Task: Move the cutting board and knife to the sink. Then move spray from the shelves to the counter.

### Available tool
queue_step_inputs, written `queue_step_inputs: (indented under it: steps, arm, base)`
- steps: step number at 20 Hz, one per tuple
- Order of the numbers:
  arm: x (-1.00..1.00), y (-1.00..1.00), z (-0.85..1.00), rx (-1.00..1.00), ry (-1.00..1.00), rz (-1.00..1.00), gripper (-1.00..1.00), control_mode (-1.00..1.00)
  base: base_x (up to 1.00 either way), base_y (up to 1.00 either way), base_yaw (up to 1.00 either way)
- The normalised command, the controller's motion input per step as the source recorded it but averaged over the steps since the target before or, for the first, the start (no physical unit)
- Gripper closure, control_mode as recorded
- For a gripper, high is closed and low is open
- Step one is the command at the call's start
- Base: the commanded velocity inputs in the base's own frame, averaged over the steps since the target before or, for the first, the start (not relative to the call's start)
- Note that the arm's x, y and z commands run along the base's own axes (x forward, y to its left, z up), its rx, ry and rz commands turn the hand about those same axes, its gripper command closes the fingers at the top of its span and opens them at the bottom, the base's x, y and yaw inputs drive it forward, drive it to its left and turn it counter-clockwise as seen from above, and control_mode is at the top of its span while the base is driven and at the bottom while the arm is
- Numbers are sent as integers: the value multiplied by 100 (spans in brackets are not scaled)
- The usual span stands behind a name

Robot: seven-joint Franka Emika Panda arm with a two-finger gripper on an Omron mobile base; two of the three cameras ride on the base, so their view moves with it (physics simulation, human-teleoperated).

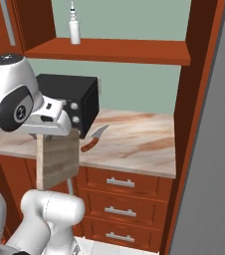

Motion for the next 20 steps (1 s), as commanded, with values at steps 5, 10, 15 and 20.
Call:
queue_step_inputs:
  steps: [5,10,15,20]
  arm:
    - [0,0,0,0,0,0,100,100]
    - [0,0,0,0,0,0,100,100]
    - [0,0,0,0,0,0,100,100]
    - [0,0,0,0,0,0,100,100]
  base:
    - [-56,-9,10]
    - [-100,-47,9]
    - [-73,-7,60]
    - [-2,2,100]
